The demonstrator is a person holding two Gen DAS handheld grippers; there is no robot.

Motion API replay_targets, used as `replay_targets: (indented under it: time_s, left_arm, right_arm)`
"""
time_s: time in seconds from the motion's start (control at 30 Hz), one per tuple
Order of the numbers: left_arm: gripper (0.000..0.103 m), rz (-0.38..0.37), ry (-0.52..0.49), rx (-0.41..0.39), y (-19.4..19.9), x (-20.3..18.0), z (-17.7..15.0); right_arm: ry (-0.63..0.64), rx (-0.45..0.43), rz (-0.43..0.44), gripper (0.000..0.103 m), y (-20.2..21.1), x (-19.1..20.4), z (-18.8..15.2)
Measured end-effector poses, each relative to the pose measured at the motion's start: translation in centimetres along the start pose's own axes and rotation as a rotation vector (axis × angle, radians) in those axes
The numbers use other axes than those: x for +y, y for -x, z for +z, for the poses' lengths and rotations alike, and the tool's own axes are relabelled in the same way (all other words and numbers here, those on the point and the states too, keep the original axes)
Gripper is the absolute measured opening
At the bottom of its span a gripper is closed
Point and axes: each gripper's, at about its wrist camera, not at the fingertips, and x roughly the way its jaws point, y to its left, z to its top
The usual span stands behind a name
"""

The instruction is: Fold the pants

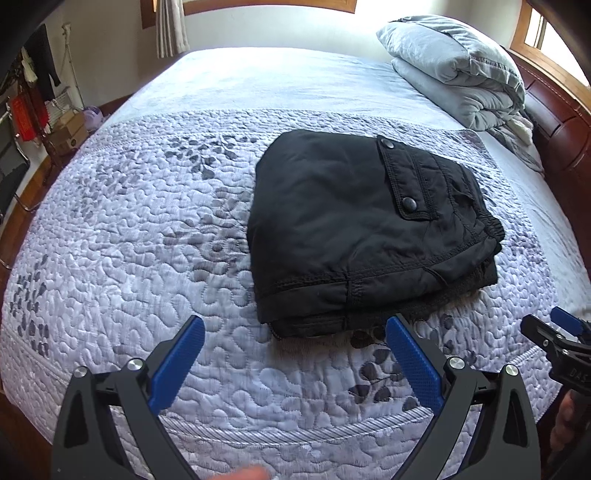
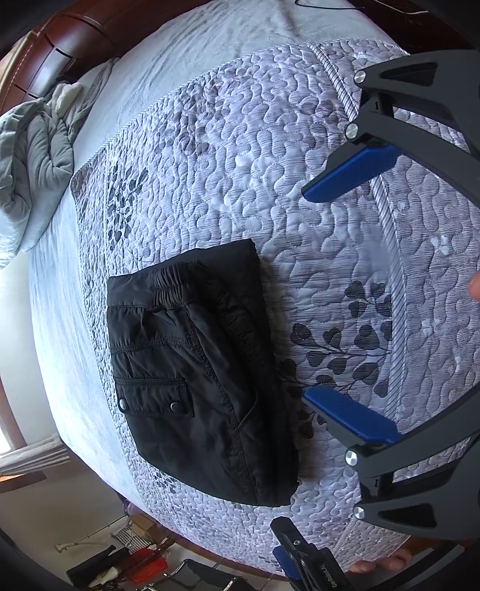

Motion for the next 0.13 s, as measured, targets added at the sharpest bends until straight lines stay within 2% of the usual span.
replay_targets:
  time_s: [0.13]
  left_arm:
    - [0.099,-0.004,0.004,0.007,0.08,-0.02,-0.05]
  right_arm:
    - [-0.004,-0.005,-0.001,0.1,0.26,-0.06,0.03]
